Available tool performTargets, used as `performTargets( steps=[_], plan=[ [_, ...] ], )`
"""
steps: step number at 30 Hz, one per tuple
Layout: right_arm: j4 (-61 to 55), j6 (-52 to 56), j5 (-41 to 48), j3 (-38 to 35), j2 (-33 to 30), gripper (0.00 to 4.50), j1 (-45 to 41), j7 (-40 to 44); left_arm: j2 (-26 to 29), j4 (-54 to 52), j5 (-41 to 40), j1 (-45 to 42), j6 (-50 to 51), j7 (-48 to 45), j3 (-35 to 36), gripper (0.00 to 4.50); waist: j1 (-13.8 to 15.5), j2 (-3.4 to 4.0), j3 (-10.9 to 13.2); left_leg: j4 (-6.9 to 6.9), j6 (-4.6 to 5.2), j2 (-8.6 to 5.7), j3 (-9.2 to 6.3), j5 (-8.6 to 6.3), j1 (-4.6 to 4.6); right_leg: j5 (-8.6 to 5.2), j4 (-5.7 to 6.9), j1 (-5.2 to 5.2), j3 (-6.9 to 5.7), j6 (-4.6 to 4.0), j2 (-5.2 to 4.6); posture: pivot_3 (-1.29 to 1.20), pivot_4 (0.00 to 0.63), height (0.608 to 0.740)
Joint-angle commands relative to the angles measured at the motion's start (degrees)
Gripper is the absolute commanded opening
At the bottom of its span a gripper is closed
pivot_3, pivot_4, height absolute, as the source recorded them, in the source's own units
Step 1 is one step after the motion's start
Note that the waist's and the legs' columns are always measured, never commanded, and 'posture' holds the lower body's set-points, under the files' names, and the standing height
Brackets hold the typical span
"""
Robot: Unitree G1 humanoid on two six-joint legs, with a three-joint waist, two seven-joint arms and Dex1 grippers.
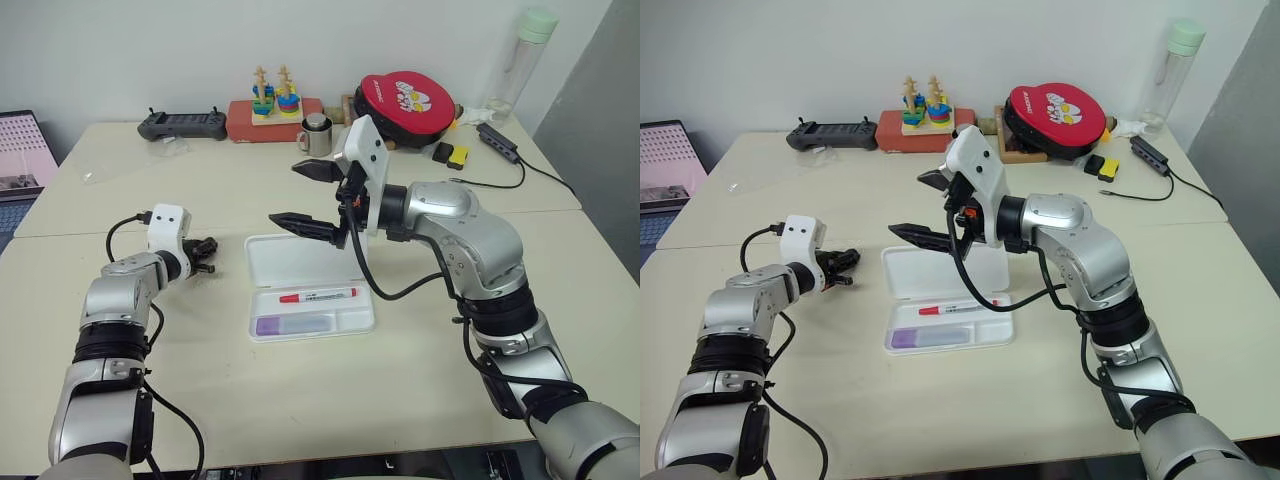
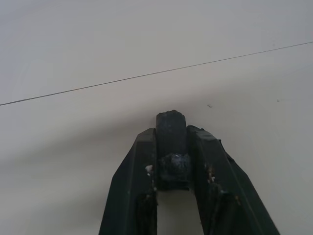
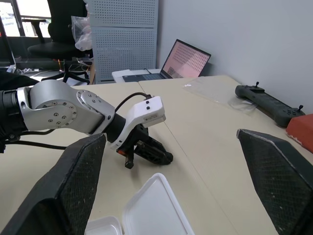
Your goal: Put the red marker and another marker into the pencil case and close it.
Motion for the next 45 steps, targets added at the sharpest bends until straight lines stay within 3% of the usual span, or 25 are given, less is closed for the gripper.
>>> performTargets(
  steps=[1, 7, 12, 15, 19, 29, 45],
  plan=[
    [-0.81, -1.44, 0.80, -1.13, 0.03, 4.50, -1.43, -0.06, -0.10, -0.21, 0.65, 0.98, 1.17, 0.68, 0.48, 0.49, 0.00, 0.00, 0.00, 0.00, 0.00, 0.00, 0.00, 0.00, 0.00, 0.00, 0.00, 0.00, 0.00, 0.00, 0.00, 0.00, 0.150, 0.740],
    [-0.79, -1.15, 1.67, -2.51, -1.87, 4.50, -1.30, 1.27, 0.26, -3.49, -0.82, -0.73, -2.49, 1.62, 3.33, 0.48, -0.04, 0.00, 0.00, 0.00, 0.00, 0.00, 0.00, 0.00, 0.00, 0.00, -0.01, 0.00, 0.00, 0.00, 0.00, 0.00, 0.150, 0.740],
    [-8.47, 6.52, 10.29, -6.77, -10.90, 4.50, 2.83, 8.03, -2.28, -23.70, -13.44, -2.99, -1.51, -8.34, 5.55, 0.48, 0.96, -0.12, 0.05, 0.17, 0.00, -0.01, -0.45, 0.00, -0.44, 0.02, -0.20, -0.04, -0.20, 0.01, -0.07, 0.00, 0.150, 0.740],
    [-11.53, 9.15, 13.43, -8.40, -14.65, 4.50, 5.14, 9.01, -2.56, -31.48, -16.02, -3.09, 0.55, -12.82, 1.21, 0.48, 0.58, -0.11, 0.04, 0.16, 0.00, -0.14, -0.58, 0.00, -0.53, 0.02, -0.27, -0.04, -0.25, 0.01, -0.20, 0.00, 0.150, 0.740],
    [-16.62, 11.82, 14.31, -8.50, -22.67, 4.50, 10.32, 10.46, -0.52, -41.04, -18.36, -2.16, 3.52, -25.00, -10.57, 0.48, 0.59, -0.09, 0.05, 0.11, 0.00, -0.10, -0.48, 0.00, -0.50, 0.02, -0.25, -0.03, -0.18, 0.02, -0.20, 0.00, 0.150, 0.740],
    [-25.17, 15.26, 13.89, -5.72, -30.30, 4.50, 18.03, 7.14, -3.73, -35.62, -9.60, -2.49, -0.19, -32.52, -27.06, 0.48, 0.97, -0.09, 0.08, 0.08, 0.02, 0.04, 0.05, -0.01, -0.20, 0.03, -0.23, 0.10, 0.13, 0.04, -0.02, 0.00, 0.150, 0.740],
    [-27.69, 16.63, 15.47, -5.00, -29.65, 4.50, 20.78, 3.03, -3.24, -38.36, -3.72, 2.55, -0.14, -34.07, -32.88, 0.48, 1.47, -0.10, 0.08, 0.07, 0.02, 0.03, 0.04, -0.01, -0.22, 0.04, -0.27, 0.08, 0.12, 0.05, -0.03, 0.00, 0.150, 0.740]
  ],
)
